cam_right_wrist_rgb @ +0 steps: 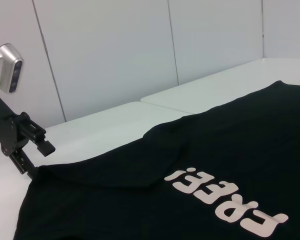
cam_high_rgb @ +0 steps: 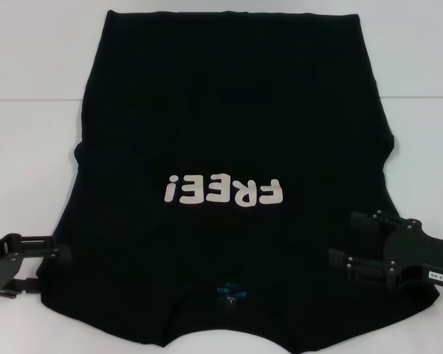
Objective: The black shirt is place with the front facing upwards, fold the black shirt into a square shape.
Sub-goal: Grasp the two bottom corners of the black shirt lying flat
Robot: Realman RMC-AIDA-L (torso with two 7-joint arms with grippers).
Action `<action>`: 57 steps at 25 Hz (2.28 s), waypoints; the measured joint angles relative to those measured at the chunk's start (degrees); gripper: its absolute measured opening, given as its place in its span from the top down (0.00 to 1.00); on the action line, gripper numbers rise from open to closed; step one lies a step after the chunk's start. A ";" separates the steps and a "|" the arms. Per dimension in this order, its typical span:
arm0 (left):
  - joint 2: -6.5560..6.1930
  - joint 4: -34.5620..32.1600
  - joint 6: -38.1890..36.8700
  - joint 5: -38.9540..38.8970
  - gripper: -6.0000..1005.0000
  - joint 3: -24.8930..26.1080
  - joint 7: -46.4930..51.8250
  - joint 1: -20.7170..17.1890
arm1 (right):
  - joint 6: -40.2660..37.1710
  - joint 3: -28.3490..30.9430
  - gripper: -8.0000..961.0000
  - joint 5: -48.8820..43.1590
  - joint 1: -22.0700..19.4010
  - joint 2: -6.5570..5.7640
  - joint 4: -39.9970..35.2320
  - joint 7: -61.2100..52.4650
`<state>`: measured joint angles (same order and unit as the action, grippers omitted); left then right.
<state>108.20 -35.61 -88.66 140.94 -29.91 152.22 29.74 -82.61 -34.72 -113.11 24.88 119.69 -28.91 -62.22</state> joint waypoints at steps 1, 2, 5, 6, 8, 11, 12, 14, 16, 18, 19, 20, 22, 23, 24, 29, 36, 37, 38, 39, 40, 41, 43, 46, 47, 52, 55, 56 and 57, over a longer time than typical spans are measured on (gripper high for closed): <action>0.03 0.19 0.00 0.00 0.10 0.00 -0.05 0.20 | -0.01 -0.01 0.06 0.00 0.00 0.00 0.00 0.00; 0.07 0.32 0.00 0.02 0.10 -0.03 -0.11 0.36 | -0.02 -0.03 0.06 0.00 0.01 0.00 0.00 0.00; 0.17 0.36 0.01 0.23 0.11 -0.06 -0.24 0.62 | -0.04 -0.08 0.06 0.00 0.07 0.00 0.00 0.00; 0.18 0.36 0.01 0.23 0.11 -0.07 -0.26 0.63 | -0.05 -0.08 0.06 0.00 0.08 0.00 0.00 0.00; 0.17 0.14 0.00 0.25 0.11 -0.07 -0.27 0.58 | -0.09 -0.08 0.06 0.00 0.08 0.00 0.00 0.00; -0.22 -0.47 0.07 0.27 0.11 -0.06 -0.27 0.09 | -0.13 -0.02 0.06 0.00 0.09 0.00 0.00 0.00; -0.35 -0.52 0.11 0.28 0.11 -0.07 -0.27 -0.02 | -0.14 -0.01 0.06 0.00 0.09 0.00 0.00 0.00; -0.62 -0.56 0.28 0.34 0.11 -0.07 -0.27 -0.29 | -0.18 0.00 0.06 0.00 0.09 0.00 -0.04 0.00; -0.69 -0.57 0.54 0.82 0.12 -0.03 -0.27 -0.40 | -0.19 0.00 0.06 0.00 0.08 0.00 -0.08 0.00; -0.71 -0.58 0.65 1.39 0.12 -0.01 -0.25 -0.40 | -0.19 0.00 0.06 0.00 0.09 0.00 -0.09 0.00; -0.71 -0.58 0.65 1.54 0.12 -0.01 -0.25 -0.32 | -0.19 0.00 0.06 0.00 0.08 0.00 -0.09 0.00; -0.71 -0.58 0.66 1.59 0.12 -0.03 -0.25 -0.22 | -0.19 0.00 0.06 0.00 0.09 0.00 -0.09 0.00; -0.70 -0.57 0.67 1.60 0.12 -0.07 -0.25 -0.03 | -0.19 0.00 0.06 0.00 0.08 0.00 -0.13 0.00; -0.67 -0.58 0.68 1.61 0.12 -0.10 -0.26 0.04 | -0.19 0.00 0.06 0.00 0.08 0.00 -0.15 -0.02; -0.64 -0.58 0.67 1.61 0.12 -0.13 -0.26 0.11 | -0.19 0.00 0.06 0.00 0.08 0.00 -0.17 -0.03; -0.47 -0.60 0.58 1.62 0.13 -0.22 -0.26 0.41 | -0.19 0.00 0.06 0.00 0.08 0.00 -0.18 -0.04; -0.28 -0.60 0.66 1.62 0.13 -1.69 -0.23 0.66 | -0.18 -0.07 0.06 0.00 0.12 0.00 -0.18 -0.03; -0.24 -0.62 0.67 1.62 0.13 -1.69 -0.24 0.69 | -0.18 -0.08 0.06 -0.01 0.13 0.00 -0.16 -0.02; -0.22 -0.62 0.67 1.62 0.13 -1.69 -0.24 0.74 | -0.18 -0.09 0.06 0.00 0.14 0.00 -0.13 -0.02; -0.19 -0.62 0.68 1.62 0.14 -1.69 -0.24 0.79 | -0.18 -0.09 0.06 0.00 0.14 0.00 -0.11 -0.02; -0.19 -0.62 0.68 1.62 0.14 -1.69 -0.24 0.79 | -0.18 -0.08 0.06 0.00 0.15 0.00 -0.09 -0.01; -0.16 -0.62 0.68 1.61 0.14 -1.69 -0.24 0.85 | -0.18 -0.07 0.06 0.00 0.15 0.00 -0.07 -0.01; -0.09 -0.62 0.69 1.61 0.14 -1.68 -0.32 1.02 | -0.17 -0.03 0.06 0.00 0.16 0.00 -0.03 0.00; -0.03 -0.58 0.69 1.61 0.14 -1.95 -0.40 1.28 | -0.17 -0.08 0.06 0.00 0.17 0.00 0.00 0.00; -0.03 -0.56 0.71 1.61 0.14 -2.20 -0.42 1.35 | -0.17 -0.11 0.06 0.00 0.17 0.00 0.00 0.00; 0.06 -0.45 0.78 1.61 0.15 -2.76 -0.43 1.58 | -0.43 -0.13 0.06 0.00 0.17 0.00 0.00 0.00; 0.08 -0.65 0.78 1.60 0.15 -2.86 -0.43 1.55 | -0.74 -0.01 0.06 0.00 0.17 0.00 0.00 0.00; 0.08 -0.76 0.78 1.61 0.15 -2.86 -0.43 1.46 | -0.75 0.00 0.06 0.00 0.17 0.00 0.00 0.00; 0.08 -0.86 0.83 1.61 0.15 -2.88 -0.43 1.38 | -0.75 0.01 0.06 0.00 0.17 0.00 0.00 0.00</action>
<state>108.28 -36.48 -87.83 142.55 -32.79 151.79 31.13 -83.37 -34.71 -113.12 25.05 119.69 -28.91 -62.22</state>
